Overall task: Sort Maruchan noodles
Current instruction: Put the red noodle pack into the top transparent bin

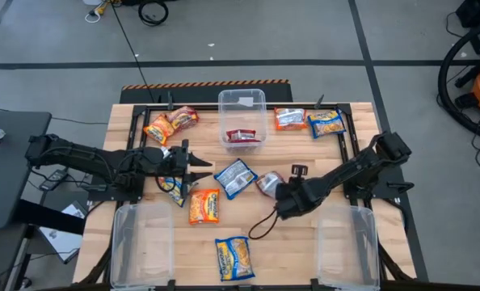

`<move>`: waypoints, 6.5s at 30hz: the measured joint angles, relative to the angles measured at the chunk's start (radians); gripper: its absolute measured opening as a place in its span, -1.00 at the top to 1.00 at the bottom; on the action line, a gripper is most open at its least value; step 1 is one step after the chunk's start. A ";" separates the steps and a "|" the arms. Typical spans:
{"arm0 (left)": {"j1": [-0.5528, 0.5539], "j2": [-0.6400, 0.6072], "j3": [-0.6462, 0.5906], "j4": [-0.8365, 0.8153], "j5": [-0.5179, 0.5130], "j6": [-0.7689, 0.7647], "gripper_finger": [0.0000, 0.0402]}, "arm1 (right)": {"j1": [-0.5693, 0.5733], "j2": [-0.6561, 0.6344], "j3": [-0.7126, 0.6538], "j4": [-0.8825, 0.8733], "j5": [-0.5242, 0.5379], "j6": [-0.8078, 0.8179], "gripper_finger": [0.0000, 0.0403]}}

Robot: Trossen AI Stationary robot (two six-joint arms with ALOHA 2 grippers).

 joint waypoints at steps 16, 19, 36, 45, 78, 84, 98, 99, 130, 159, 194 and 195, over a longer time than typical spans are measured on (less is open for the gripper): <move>0.000 0.000 0.000 0.005 0.000 -0.005 0.32 | -0.055 0.003 -0.062 0.368 -0.305 -0.227 0.47; 0.000 0.000 0.000 0.005 0.000 0.015 0.32 | 0.015 0.003 -0.025 0.528 -0.259 -0.301 0.47; 0.000 0.003 0.000 0.006 0.000 0.022 0.32 | 0.213 0.021 -0.083 0.558 0.138 -0.504 0.03; 0.000 0.003 0.000 0.008 0.000 0.017 0.32 | 0.207 0.021 -0.231 0.733 0.258 -0.696 -0.17; 0.000 0.003 0.000 0.002 0.000 0.016 0.32 | 0.101 0.114 -0.129 0.598 0.156 -0.724 -0.16; 0.000 0.003 0.000 -0.002 0.000 0.016 0.32 | 0.104 0.189 -0.122 0.606 0.322 -0.710 -0.15; 0.000 0.003 0.000 -0.002 0.000 0.016 0.32 | 0.043 0.197 -0.121 0.664 0.365 -0.579 0.26; 0.000 0.003 0.000 -0.002 0.000 0.016 0.32 | 0.038 0.197 -0.121 0.664 0.364 -0.575 0.29; -0.059 -0.078 0.000 -0.027 0.130 0.040 0.32 | -0.103 0.021 0.455 -0.060 -0.335 -0.274 0.94; -0.109 -0.125 0.000 -0.039 0.007 0.114 0.32 | -0.905 0.113 0.967 -0.129 -0.701 -0.625 0.94; 0.012 -0.108 0.000 -0.092 -0.035 -0.012 0.32 | -0.964 0.675 1.290 -0.397 -0.755 -0.972 0.93; 0.012 -0.108 0.000 -0.092 -0.034 -0.012 0.32 | -0.965 0.673 1.289 -0.395 -0.758 -0.972 0.93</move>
